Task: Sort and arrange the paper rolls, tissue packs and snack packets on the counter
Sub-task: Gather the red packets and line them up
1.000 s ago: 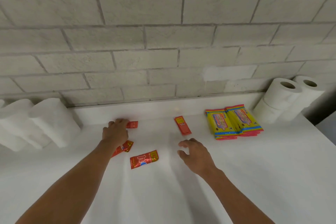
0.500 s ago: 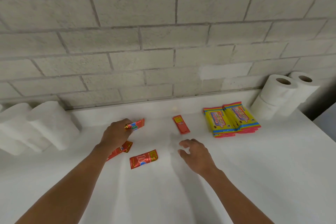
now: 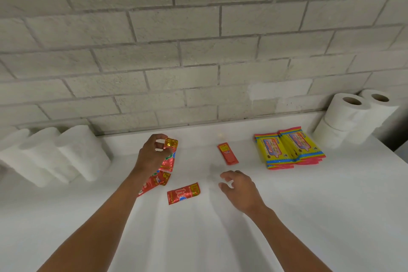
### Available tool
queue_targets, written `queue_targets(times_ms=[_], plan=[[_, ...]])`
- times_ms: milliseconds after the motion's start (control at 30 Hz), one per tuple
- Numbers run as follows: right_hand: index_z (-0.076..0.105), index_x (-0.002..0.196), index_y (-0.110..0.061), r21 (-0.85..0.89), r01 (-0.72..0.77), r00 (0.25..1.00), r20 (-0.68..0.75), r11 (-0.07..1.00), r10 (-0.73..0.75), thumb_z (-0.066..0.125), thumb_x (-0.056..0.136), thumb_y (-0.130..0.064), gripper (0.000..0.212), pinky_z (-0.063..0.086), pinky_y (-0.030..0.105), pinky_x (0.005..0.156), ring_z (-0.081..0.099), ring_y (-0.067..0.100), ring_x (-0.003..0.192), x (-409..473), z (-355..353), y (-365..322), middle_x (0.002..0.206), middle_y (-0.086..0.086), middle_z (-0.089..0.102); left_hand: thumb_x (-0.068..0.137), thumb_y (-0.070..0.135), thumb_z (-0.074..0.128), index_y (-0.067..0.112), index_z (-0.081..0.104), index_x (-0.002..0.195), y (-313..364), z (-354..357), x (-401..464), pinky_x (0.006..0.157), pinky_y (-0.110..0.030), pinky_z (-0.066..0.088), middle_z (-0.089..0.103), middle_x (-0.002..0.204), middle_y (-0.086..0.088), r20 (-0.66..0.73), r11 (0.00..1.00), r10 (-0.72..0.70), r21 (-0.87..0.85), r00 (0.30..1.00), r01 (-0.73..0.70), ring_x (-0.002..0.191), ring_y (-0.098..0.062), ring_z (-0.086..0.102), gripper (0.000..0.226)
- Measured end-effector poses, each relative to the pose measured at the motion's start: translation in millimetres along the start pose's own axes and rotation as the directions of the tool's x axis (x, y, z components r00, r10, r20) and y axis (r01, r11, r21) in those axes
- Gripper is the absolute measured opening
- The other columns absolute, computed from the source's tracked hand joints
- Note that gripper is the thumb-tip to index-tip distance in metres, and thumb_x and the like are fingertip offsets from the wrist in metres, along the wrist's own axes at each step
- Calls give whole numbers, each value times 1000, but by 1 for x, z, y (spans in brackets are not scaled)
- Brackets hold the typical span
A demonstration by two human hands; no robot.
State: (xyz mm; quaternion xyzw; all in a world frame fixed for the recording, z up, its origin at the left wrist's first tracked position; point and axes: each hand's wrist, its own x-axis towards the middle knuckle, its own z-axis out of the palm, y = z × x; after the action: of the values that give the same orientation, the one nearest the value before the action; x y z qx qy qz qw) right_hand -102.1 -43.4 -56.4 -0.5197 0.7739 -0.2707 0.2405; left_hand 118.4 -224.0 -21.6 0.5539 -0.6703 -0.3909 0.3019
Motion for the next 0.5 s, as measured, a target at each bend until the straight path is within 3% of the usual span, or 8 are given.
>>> queue_targets(times_ms=[167,300,500], plan=[[63,125,-29,-7,8,1000,9,1000,-8,61,94,-36,32,50,24,87,55,6,94,1,3,0,117,-8,61,95,19,63,31,54,116,-9,11,9,58,-21,50,65,111,-2,-43,995,21,99,999,-17,92,-20,63,26],[62,126,-29,-25,22,1000,10,999,-21,61,94,-35,32,50,24,89,58,7,98,6,4,1,118,-7,62,96,16,61,23,68,107,-26,23,19,81,-25,50,68,120,-4,-44,987,-8,161,999,15,109,-23,63,15],[62,126,-29,-62,48,999,18,997,-47,61,94,-35,32,48,25,90,60,11,107,17,8,-2,119,-6,61,95,18,64,19,56,138,-33,38,24,96,-33,50,54,141,-9,21,970,-83,231,996,76,121,-28,58,44]])
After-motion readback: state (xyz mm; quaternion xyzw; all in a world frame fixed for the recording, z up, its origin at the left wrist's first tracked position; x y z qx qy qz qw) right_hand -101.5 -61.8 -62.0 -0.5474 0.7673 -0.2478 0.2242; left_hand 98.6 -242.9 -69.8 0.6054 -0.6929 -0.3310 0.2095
